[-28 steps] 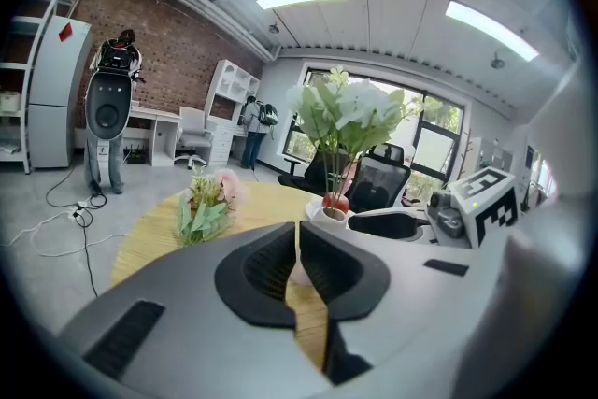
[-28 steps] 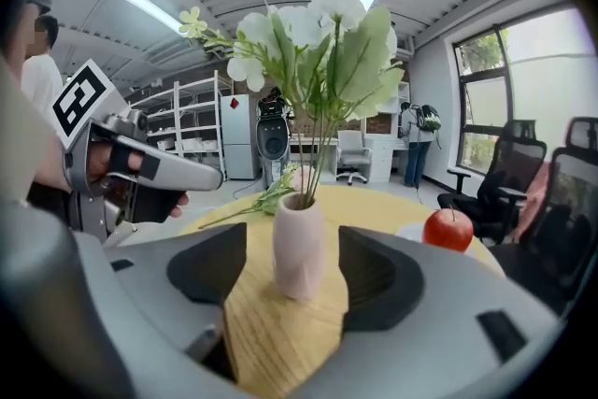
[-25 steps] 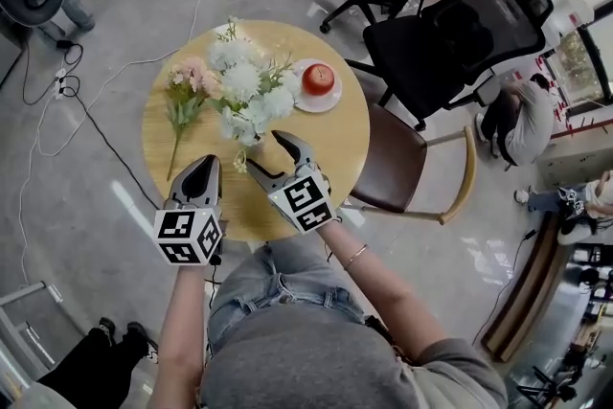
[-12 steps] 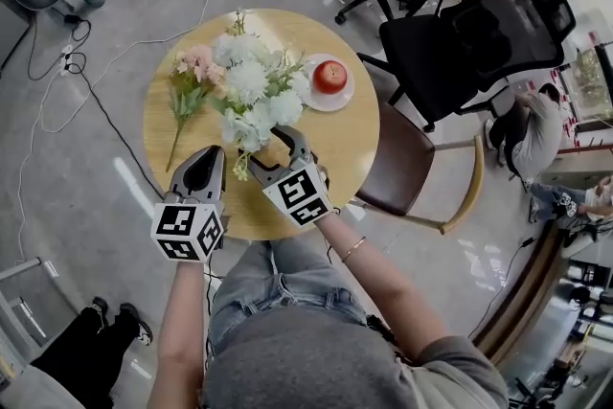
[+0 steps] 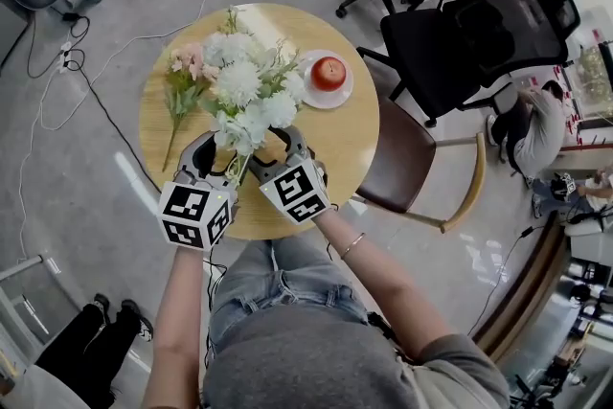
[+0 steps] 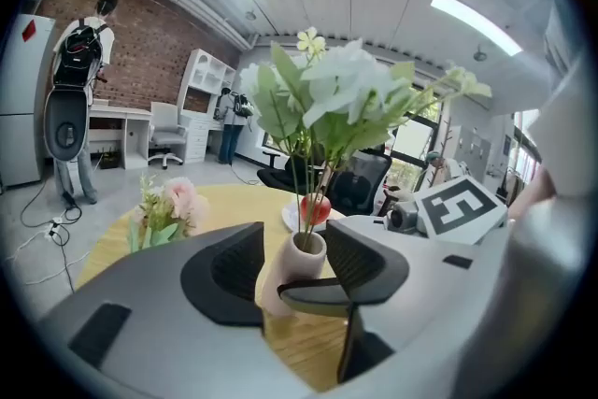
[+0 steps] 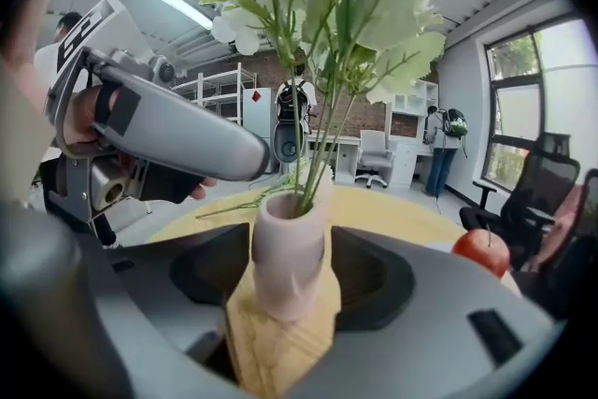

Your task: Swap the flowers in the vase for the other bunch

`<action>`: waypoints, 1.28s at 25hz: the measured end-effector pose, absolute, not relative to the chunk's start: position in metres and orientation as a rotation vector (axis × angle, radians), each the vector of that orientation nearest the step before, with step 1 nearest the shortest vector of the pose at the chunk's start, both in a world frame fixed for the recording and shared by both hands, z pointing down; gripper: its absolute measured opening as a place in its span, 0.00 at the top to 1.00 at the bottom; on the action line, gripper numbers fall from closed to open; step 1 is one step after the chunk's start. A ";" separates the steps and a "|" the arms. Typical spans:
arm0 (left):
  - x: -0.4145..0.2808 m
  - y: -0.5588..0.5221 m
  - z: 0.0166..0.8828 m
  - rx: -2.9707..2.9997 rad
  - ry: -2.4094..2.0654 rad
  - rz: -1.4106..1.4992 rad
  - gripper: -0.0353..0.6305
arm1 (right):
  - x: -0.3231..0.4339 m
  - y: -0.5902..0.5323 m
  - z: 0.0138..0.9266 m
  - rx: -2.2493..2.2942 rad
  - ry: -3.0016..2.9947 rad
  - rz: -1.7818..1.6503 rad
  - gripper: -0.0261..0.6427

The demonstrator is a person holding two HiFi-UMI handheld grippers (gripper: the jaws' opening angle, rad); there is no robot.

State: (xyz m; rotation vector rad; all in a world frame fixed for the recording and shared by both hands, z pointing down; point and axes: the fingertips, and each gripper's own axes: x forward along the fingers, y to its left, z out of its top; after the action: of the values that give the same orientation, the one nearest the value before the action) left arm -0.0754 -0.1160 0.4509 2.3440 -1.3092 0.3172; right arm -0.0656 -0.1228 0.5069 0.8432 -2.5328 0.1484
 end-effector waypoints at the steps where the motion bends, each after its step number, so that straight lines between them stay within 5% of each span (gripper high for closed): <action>1: -0.072 -0.119 0.450 2.356 -1.302 0.332 0.64 | -0.065 -0.123 0.507 0.843 -2.532 0.148 0.55; 13: -0.054 -0.148 0.440 2.400 -1.290 0.374 0.64 | -0.070 -0.124 0.503 0.845 -2.536 0.143 0.58; 32: -0.050 -0.161 0.393 2.453 -1.317 0.277 0.90 | -0.066 -0.126 0.506 0.840 -2.509 0.140 0.58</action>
State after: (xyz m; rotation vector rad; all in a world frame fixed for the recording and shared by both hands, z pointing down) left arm -0.0498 -0.1611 0.3930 2.4529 -1.3167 0.2770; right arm -0.0656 -0.1263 0.5062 0.8404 -2.5089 0.1398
